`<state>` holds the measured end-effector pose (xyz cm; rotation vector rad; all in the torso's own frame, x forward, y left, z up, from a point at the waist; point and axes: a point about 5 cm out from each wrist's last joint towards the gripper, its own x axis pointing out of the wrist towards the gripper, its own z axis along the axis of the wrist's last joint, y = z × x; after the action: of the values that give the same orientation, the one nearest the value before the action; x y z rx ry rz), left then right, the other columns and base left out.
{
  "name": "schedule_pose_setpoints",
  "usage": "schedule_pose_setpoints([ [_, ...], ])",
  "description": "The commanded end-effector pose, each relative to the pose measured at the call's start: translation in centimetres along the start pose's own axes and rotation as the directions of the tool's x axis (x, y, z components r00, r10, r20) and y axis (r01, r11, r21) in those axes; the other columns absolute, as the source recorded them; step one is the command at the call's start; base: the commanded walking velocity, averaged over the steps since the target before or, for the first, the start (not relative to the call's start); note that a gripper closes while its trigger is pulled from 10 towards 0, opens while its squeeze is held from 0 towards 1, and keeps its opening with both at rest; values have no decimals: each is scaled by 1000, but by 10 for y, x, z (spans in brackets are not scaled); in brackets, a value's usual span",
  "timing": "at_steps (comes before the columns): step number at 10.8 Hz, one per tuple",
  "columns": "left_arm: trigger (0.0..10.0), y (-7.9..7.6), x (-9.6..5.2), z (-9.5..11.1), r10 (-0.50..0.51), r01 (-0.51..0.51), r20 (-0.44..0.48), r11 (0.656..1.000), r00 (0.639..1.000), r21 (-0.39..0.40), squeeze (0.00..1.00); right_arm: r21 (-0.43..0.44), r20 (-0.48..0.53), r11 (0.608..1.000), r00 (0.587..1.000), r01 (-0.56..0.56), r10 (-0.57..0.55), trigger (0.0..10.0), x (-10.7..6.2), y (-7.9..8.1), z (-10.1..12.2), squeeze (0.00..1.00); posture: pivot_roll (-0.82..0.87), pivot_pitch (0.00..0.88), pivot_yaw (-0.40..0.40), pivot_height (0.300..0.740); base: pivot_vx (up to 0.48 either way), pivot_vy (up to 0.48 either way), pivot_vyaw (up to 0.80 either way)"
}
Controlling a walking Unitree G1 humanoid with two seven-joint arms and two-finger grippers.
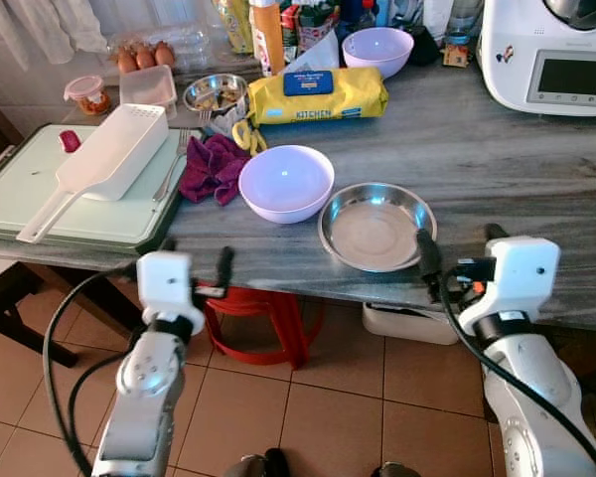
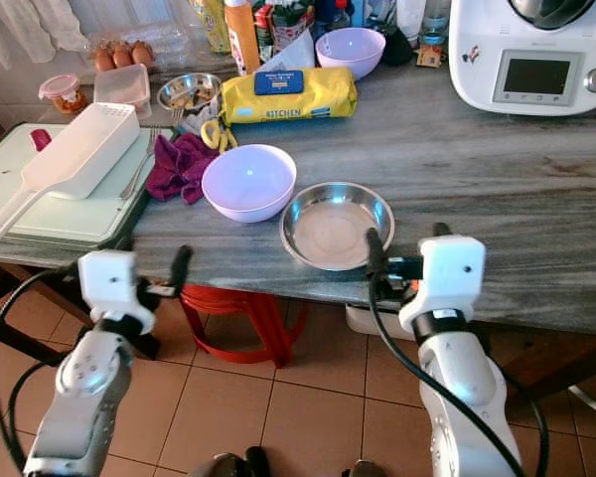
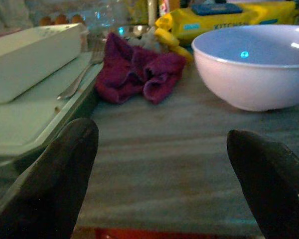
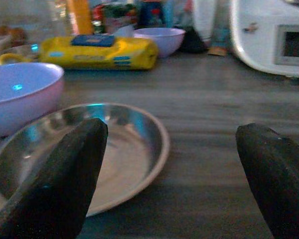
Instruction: Setting the table
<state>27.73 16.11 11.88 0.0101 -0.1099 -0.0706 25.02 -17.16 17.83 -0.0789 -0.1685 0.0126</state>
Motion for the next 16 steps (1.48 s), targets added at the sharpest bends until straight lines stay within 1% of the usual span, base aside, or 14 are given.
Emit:
schedule_pose_setpoints([
  [1, 10000, 7, -5, -1, 32, -32, -11, 999, 999, -1, 0, -4, 9, 1000, 1000, 18, -18, 10000, -2, 3, 0, 0, -167, 160, 122, 740, 0, 0, 0],
  [2, 10000, 4, -5, -5, 19, -19, -26, 1000, 999, 1, 0, 12, -16, 1000, 999, 28, -28, 10000, -2, 7, -5, 0, -173, 158, 120, 740, 0, 0, 0],
  [3, 10000, 2, -3, -5, 12, -12, -32, 1000, 999, -2, 0, 12, -30, 1000, 1000, 10, -10, 10000, -2, 10, -8, 0, -175, 157, 120, 740, 0, 0, -788],
  [5, 10000, -1, 0, -5, -3, 3, -45, 1000, 999, -13, 0, 23, -36, 1000, 999, -5, 6, 10000, -1, 13, -11, 0, -176, 158, 117, 740, 0, 0, -784],
  [6, 10000, -3, -2, -7, -5, 5, -51, 1000, 999, -13, 0, 27, -44, 1000, 999, -10, 11, 10000, -1, 15, -14, 0, -175, 159, 115, 740, 0, 0, -788],
  [8, 10000, -1, -5, -9, 5, -5, -62, 1000, 998, -8, 0, 35, -54, 999, 998, -10, 12, 10000, -1, 16, -17, 0, -168, 162, 109, 740, 0, 0, -781],
  [12, 10000, 1, -4, -9, 20, -19, -67, 1000, 998, 12, 0, 42, -47, 999, 999, -25, 27, 10000, 4, 17, -17, 0, -158, 156, 108, 740, 0, 0, 0],
  [16, 10000, 0, -1, -10, 22, -20, -74, 999, 997, 28, 0, 47, -52, 998, 998, -30, 32, 10000, 4, 19, -19, 0, -163, 160, 111, 740, -269, 0, 0],
])
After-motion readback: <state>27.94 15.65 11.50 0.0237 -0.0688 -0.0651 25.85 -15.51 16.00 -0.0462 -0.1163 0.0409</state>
